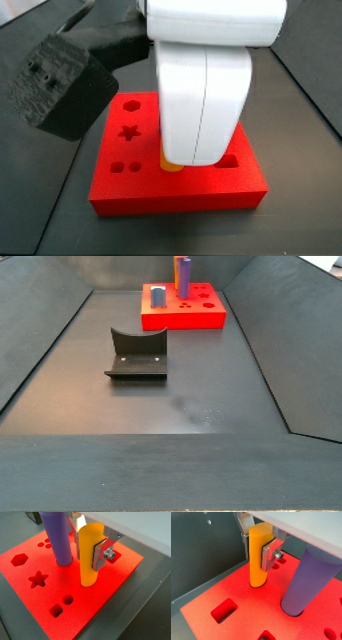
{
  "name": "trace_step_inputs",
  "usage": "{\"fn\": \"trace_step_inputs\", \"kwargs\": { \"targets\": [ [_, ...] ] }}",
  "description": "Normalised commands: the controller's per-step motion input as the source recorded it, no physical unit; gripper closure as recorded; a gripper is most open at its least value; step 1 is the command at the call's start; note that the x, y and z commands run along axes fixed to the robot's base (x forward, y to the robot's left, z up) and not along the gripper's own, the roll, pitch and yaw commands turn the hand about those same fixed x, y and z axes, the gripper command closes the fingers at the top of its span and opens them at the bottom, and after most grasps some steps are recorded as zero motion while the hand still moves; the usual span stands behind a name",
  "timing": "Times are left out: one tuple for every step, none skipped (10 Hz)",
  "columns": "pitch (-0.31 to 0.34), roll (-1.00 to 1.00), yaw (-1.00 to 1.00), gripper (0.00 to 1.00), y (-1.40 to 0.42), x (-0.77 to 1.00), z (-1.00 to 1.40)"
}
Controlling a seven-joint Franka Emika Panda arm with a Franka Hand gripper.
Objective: Pick up the oval object. Move up. Move to above the board. Insert the oval object.
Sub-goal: Insert the oval object.
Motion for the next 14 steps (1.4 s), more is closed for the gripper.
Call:
{"fn": "trace_step_inputs", "kwargs": {
  "targets": [
    [-0.196,0.09,-0.09,1.0,0.0,0.0,-0.24],
    [-0.164,0.11,-0.04,1.0,-0.08,0.0,-0.22],
    [-0.107,0.07,0.0,1.0,-0.09,-0.03,-0.12],
    [-0.044,0.06,0.0,1.0,-0.11,0.0,-0.01],
    [-0.081,0.03,0.0,1.0,-0.01,-0.03,-0.03],
    [-0.019,0.07,0.0,1.0,-0.03,0.0,0.0],
    [0.0,0.1,-0.19,1.0,-0.05,0.0,-0.18],
    [-0.027,0.17,-0.63,1.0,-0.23,0.0,-0.14],
    [-0.064,0.1,-0.34,1.0,-0.04,0.0,-0.15],
    [-0.116,0.02,0.0,1.0,0.0,-0.06,-0.1],
    [-0.094,0.0,0.0,1.0,0.0,0.0,-0.05],
    [-0.083,0.0,0.0,1.0,0.01,0.0,-0.09],
    [-0.079,0.0,-0.03,1.0,0.02,0.0,-0.09],
    [-0.061,0.0,0.0,1.0,0.0,0.0,-0.03]
  ]
}}
